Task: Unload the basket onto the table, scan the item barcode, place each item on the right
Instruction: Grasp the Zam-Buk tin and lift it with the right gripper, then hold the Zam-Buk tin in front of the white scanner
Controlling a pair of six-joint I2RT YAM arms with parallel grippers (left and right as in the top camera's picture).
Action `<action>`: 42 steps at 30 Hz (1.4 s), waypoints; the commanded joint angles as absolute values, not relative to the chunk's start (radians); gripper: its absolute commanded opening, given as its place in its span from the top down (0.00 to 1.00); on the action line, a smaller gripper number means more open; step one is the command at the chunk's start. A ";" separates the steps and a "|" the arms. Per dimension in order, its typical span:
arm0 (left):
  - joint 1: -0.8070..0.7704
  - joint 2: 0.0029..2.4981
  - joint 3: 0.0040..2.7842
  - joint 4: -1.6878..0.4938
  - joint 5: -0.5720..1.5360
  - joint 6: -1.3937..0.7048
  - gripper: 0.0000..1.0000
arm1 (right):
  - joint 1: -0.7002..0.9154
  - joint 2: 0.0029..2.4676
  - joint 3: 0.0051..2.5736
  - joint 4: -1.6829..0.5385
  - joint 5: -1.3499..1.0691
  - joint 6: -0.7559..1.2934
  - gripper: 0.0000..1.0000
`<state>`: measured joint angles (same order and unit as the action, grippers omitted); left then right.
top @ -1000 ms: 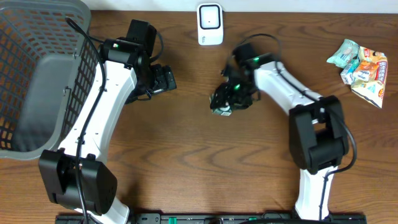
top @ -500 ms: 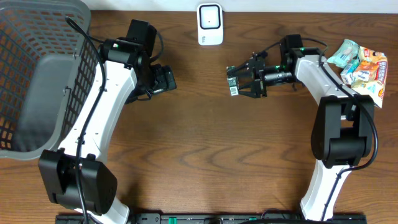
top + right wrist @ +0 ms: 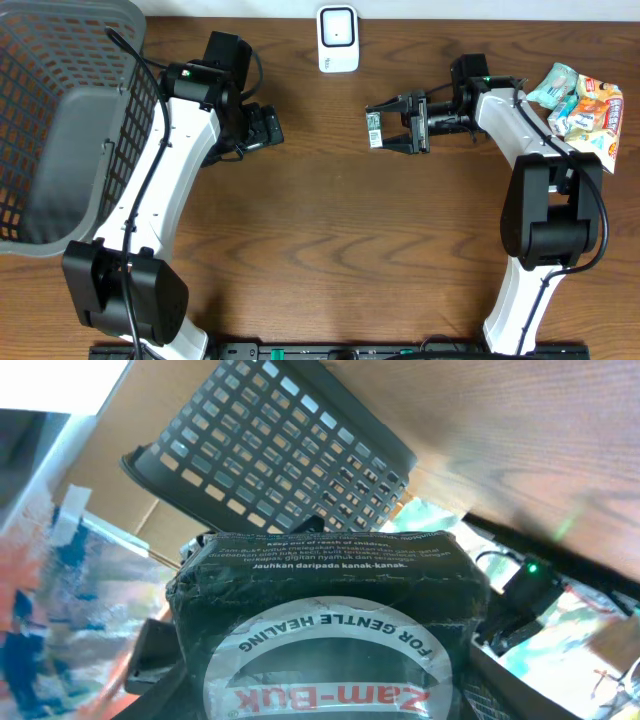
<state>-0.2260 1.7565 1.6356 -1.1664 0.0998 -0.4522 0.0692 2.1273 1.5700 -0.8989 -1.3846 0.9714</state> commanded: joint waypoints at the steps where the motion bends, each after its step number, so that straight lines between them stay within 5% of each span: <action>1: -0.224 1.760 1.631 -1.169 0.097 -0.465 0.00 | 0.065 2.124 1.590 -0.884 -1.425 1.073 0.58; 16: -0.224 1.760 1.631 -1.169 0.097 -0.465 0.00 | 0.067 2.124 1.590 -0.815 -1.335 1.122 0.58; 25: -0.224 1.760 1.631 -1.169 0.097 -0.465 0.00 | 0.133 2.124 1.590 -0.735 -0.980 1.061 0.57; 36: -0.224 1.760 1.631 -1.169 0.097 -0.465 0.00 | 0.258 2.124 1.601 -0.201 -0.700 1.107 0.56; 42: -0.224 1.760 1.631 -1.169 0.097 -0.465 0.00 | 0.335 2.124 1.752 -0.269 -0.316 0.954 0.54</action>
<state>-0.2260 1.7565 1.6356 -1.1664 0.0998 -0.4522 0.2901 2.1277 1.6394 -0.2317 -0.6117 1.0695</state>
